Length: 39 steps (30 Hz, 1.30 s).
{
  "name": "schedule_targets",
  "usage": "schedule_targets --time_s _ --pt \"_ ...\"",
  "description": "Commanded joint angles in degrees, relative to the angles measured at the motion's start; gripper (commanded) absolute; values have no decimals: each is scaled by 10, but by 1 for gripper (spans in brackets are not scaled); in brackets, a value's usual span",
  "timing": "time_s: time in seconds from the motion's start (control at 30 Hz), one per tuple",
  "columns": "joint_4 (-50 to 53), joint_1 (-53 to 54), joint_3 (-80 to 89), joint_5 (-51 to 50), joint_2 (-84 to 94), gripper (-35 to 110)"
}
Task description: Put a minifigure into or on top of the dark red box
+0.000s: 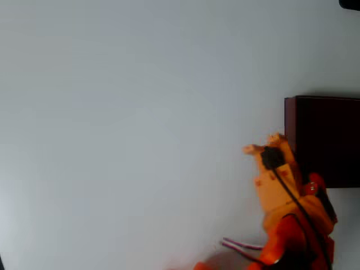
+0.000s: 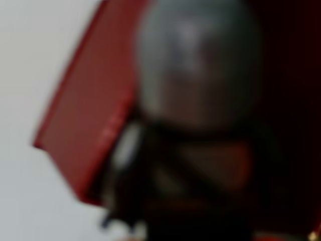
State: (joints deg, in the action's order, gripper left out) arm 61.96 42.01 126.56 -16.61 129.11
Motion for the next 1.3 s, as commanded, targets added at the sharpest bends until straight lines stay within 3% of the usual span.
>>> schedule_targets --time_s 0.0,0.23,0.3,0.4,0.57,0.7,0.9,1.13,1.27 --pt "-26 35 -89 4 -85 0" --pt "-16 73 -258 23 -289 0" --pt "-17 76 -281 32 -319 9" --pt "-23 74 -287 44 -337 21" --pt "-32 55 -234 56 -286 22" --pt "-11 25 -159 69 -174 21" --pt "37 -106 -3 95 146 23" --pt "190 -359 145 62 570 23" --pt "230 -532 173 24 621 25"
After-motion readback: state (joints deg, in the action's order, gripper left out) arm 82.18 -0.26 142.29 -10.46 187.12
